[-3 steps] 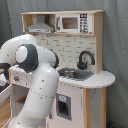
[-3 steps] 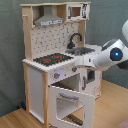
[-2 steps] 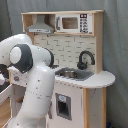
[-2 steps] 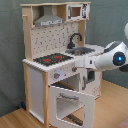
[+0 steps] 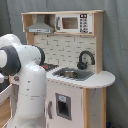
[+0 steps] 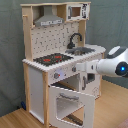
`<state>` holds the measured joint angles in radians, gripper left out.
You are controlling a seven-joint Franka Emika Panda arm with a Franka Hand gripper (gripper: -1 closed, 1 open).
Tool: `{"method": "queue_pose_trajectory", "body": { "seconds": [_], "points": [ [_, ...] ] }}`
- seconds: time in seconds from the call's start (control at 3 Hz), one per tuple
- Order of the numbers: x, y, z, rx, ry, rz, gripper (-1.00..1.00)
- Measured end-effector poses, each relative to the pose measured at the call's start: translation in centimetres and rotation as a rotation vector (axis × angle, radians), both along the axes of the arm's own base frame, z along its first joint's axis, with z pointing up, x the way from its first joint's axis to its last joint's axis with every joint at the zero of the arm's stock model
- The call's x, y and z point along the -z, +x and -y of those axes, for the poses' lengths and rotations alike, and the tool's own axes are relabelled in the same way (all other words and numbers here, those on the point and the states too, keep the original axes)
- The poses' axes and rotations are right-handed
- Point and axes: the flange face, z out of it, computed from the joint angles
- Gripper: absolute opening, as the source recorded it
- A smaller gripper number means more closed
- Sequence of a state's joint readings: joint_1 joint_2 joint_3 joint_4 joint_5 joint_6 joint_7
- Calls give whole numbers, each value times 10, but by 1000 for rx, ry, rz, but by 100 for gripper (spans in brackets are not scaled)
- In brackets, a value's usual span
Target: Play with the kitchen
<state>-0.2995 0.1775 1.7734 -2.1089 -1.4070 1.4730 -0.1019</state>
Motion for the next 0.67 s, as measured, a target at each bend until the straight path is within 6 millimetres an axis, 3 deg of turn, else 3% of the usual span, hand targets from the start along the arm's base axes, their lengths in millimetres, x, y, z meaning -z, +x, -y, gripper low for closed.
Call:
{"method": "queue_pose_trajectory", "body": {
  "seconds": [0.67],
  "points": [
    [31, 5, 9, -63, -106, 170, 100]
  ]
}}
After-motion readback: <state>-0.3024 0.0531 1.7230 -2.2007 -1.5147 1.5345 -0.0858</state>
